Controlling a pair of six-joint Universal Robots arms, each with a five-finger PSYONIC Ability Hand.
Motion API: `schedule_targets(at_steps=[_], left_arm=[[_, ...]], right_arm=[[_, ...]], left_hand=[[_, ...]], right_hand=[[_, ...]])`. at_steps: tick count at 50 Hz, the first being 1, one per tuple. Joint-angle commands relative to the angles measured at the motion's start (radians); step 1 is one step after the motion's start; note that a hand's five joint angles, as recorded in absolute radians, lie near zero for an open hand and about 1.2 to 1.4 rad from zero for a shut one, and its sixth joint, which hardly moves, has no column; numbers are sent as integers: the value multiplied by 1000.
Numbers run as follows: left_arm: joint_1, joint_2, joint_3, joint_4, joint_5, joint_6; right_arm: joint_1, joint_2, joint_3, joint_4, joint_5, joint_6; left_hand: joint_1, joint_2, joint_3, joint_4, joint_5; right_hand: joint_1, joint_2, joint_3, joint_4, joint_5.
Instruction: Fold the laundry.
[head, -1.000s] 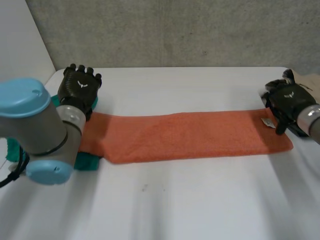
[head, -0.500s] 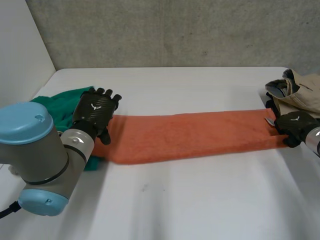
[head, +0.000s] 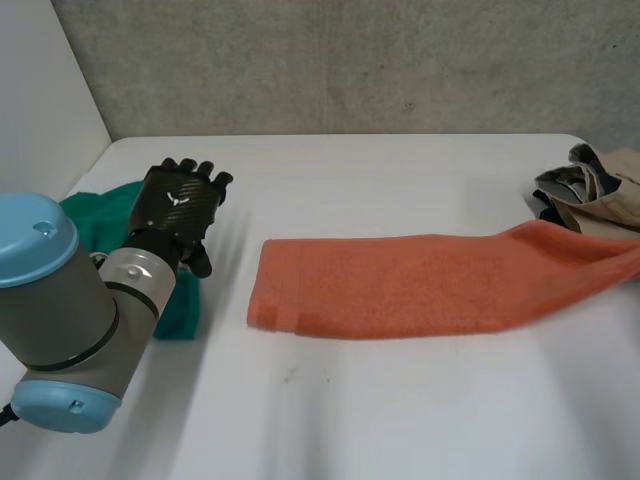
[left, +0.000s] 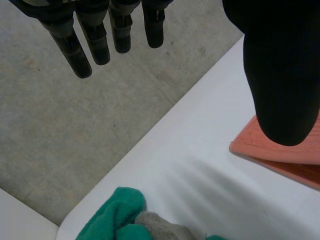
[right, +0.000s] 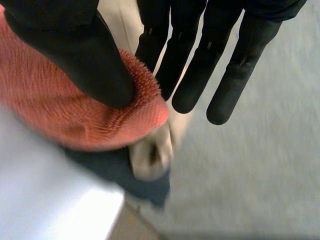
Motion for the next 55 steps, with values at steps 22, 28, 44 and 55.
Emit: schedule_targets(at_steps=[22, 28, 44, 55], left_arm=[[3, 61, -19, 2, -4, -12], [-6, 52, 2, 12, 1, -14], [-231, -164, 220, 28, 3, -12], [-303, -434, 413, 31, 0, -9]], right_arm=[[1008, 322, -73, -356, -110, -30], [1000, 264, -23, -340, -27, 34], [680, -19, 229, -124, 34, 364], [617, -16, 335, -178, 43, 286]], left_hand=[[-17, -29, -36, -25, -45], [-17, -29, -36, -25, -45], [6, -5, -12, -1, -21], [12, 1, -6, 5, -15]], right_hand=[[253, 188, 175, 164, 210], [-938, -1003, -1016, -1027, -981], [-938, -1003, -1016, -1027, -981], [-872, -937, -950, -961, -915]])
